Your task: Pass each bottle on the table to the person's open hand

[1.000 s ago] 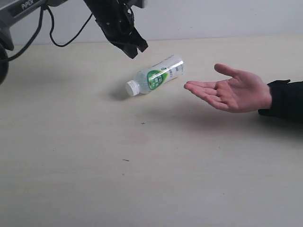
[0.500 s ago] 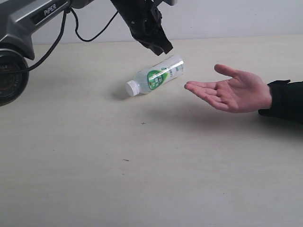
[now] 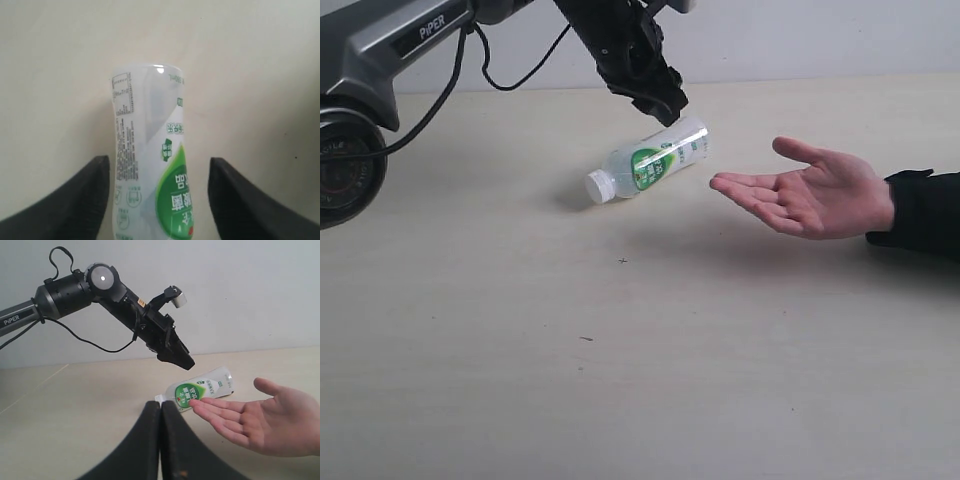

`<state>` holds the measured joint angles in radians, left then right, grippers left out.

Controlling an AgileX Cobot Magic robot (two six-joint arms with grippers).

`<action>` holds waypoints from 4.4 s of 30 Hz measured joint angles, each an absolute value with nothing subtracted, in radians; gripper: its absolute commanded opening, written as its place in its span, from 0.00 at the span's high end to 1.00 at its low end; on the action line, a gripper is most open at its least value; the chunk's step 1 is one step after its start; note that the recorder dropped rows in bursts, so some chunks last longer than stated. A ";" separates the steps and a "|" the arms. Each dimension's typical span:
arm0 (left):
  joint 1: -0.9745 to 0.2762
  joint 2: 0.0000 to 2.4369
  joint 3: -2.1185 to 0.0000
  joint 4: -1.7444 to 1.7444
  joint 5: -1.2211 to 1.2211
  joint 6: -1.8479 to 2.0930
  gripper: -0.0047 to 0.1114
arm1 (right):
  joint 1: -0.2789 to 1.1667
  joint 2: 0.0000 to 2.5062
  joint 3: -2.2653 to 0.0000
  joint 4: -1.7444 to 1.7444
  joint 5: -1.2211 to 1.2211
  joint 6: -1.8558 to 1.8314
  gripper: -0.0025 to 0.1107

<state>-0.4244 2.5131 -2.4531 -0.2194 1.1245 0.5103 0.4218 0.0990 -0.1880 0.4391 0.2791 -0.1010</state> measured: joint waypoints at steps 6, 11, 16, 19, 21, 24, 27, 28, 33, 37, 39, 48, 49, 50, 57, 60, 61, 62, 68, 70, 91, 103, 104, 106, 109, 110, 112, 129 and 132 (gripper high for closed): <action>-0.424 2.554 -2.453 -0.176 1.110 0.481 0.39 | 0.422 0.099 -0.188 0.439 0.279 -0.101 0.98; -0.424 2.580 -2.453 -0.132 1.088 0.474 0.35 | 0.422 0.099 -0.188 0.439 0.279 -0.101 0.98; -0.430 2.588 -2.453 -0.130 1.067 0.472 0.29 | 0.422 0.099 -0.188 0.439 0.279 -0.101 0.98; -0.437 2.598 -2.453 -0.130 1.065 0.472 0.26 | 0.422 0.099 -0.188 0.439 0.279 -0.101 0.98; -0.444 2.606 -2.453 -0.130 1.063 0.472 0.26 | 0.422 0.099 -0.188 0.439 0.279 -0.101 0.98; -0.452 2.615 -2.453 -0.132 1.061 0.472 0.26 | 0.422 0.099 -0.188 0.439 0.279 -0.101 0.98; -0.452 2.625 -2.453 -0.132 1.061 0.472 0.26 | 0.422 0.099 -0.188 0.439 0.279 -0.101 0.98; -0.452 2.627 -2.453 -0.132 1.061 0.472 0.26 | 0.422 0.099 -0.188 0.439 0.279 -0.101 0.98; -0.452 2.647 -2.453 -0.132 1.063 0.472 0.26 | 0.422 0.099 -0.188 0.439 0.279 -0.101 0.98; -0.452 2.656 -2.453 -0.132 1.064 0.472 0.27 | 0.422 0.099 -0.188 0.439 0.279 -0.101 0.98; -0.452 2.656 -2.453 -0.132 1.064 0.472 0.27 | 0.422 0.099 -0.188 0.439 0.279 -0.101 0.98; -0.452 2.657 -2.453 -0.132 1.110 0.455 0.56 | 0.422 0.099 -0.188 0.439 0.279 -0.101 0.98; -0.452 2.658 -2.453 -0.132 1.110 0.455 0.63 | 0.422 0.099 -0.188 0.439 0.279 -0.101 0.98; -0.452 2.658 -2.453 -0.132 1.114 0.454 0.70 | 0.422 0.099 -0.188 0.439 0.279 -0.101 0.98; -0.452 2.658 -2.453 -0.132 1.118 0.470 0.96 | 0.422 0.099 -0.188 0.439 0.279 -0.101 0.98; -0.452 2.621 -2.453 -0.132 1.163 0.470 0.96 | 0.422 0.099 -0.188 0.439 0.279 -0.101 0.98; -0.452 2.603 -2.453 -0.132 1.175 0.470 0.96 | 0.422 0.099 -0.188 0.439 0.279 -0.101 0.98; -0.452 2.567 -2.453 -0.132 1.198 0.475 0.96 | 0.422 0.099 -0.188 0.439 0.279 -0.101 0.98; -0.462 2.444 -2.453 -0.103 1.219 0.471 0.96 | 0.422 0.099 -0.188 0.439 0.279 -0.101 0.98; -0.483 2.421 -2.453 -0.103 1.221 0.469 0.96 | 0.422 0.099 -0.188 0.439 0.279 -0.101 0.98; -0.621 2.416 -2.453 -0.334 1.226 0.156 0.96 | 0.422 0.099 -0.188 0.439 0.279 -0.101 0.98; -0.657 2.428 -2.445 -0.480 1.158 -0.153 0.96 | 0.422 0.099 -0.188 0.439 0.279 -0.101 0.98; -0.666 2.428 -2.445 -0.478 1.127 -0.169 0.96 | 0.422 0.099 -0.188 0.439 0.279 -0.101 0.98; -0.694 2.428 -2.442 -0.471 1.047 -0.234 0.96 | 0.422 0.099 -0.188 0.439 0.279 -0.101 0.98; -0.733 2.428 -2.433 -0.445 0.967 -0.300 0.96 | 0.422 0.099 -0.188 0.439 0.279 -0.101 0.98; -0.741 2.428 -2.432 -0.424 0.957 -0.321 0.96 | 0.422 0.099 -0.188 0.439 0.279 -0.101 0.98; -0.762 2.428 -2.431 -0.361 0.941 -0.376 0.96 | 0.422 0.099 -0.188 0.439 0.279 -0.101 0.98; -0.860 2.428 -2.387 0.171 0.886 -0.895 0.96 | 0.422 0.099 -0.188 0.439 0.279 -0.101 0.98; -0.909 2.428 -2.387 0.373 0.898 -1.100 0.96 | 0.422 0.099 -0.188 0.439 0.279 -0.101 0.98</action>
<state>-0.9095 2.4281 -2.3872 0.3727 0.8977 -1.1002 0.4218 0.0990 -0.1880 0.4391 0.2791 -0.1010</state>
